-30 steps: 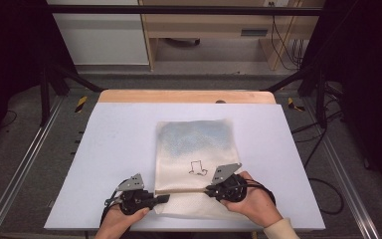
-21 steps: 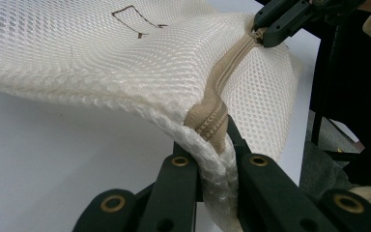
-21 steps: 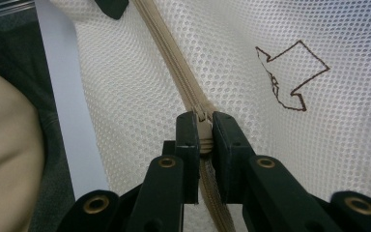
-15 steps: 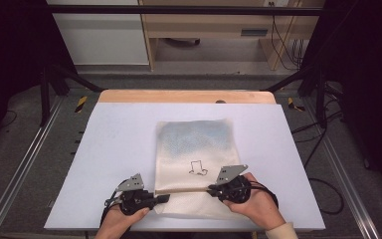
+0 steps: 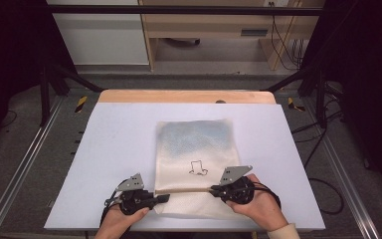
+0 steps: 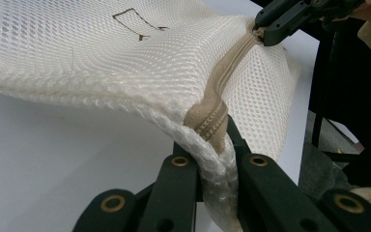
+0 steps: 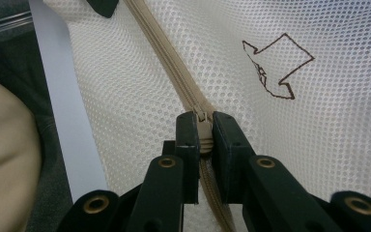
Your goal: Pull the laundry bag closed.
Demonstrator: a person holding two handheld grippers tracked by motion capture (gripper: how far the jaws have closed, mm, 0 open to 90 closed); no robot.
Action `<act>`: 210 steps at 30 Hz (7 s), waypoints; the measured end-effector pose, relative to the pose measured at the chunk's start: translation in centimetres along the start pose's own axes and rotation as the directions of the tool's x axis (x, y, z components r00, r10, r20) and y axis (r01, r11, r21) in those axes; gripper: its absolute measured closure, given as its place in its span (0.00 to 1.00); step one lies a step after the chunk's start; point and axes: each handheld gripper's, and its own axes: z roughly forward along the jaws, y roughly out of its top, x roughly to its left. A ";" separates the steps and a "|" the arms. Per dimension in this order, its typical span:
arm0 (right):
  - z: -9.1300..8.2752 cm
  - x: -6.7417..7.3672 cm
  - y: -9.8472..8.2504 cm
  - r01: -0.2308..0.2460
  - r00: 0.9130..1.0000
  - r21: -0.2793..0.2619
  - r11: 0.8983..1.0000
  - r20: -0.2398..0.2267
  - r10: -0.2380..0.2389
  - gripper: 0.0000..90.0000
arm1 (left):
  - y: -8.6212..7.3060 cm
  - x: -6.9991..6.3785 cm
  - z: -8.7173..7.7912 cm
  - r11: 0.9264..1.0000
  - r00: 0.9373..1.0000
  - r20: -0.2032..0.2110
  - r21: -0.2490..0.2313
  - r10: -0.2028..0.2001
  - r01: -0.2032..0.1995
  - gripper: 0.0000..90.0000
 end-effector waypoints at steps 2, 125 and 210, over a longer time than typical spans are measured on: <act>-0.1 0.0 -0.1 0.000 1.000 0.002 1.000 0.001 0.000 0.91 | 0.0 0.0 0.0 1.000 1.000 0.002 0.000 0.001 -0.001 0.97; -4.8 -2.3 -6.4 -0.138 0.986 0.001 0.990 0.099 0.138 0.91 | 0.2 0.7 -0.7 1.000 0.999 -0.049 -0.004 -0.015 0.014 0.97; -7.2 -7.5 -9.6 -0.280 0.735 -0.364 0.888 0.513 0.442 0.07 | 0.7 7.4 -11.4 0.989 0.777 -0.628 -0.096 0.029 -0.115 0.06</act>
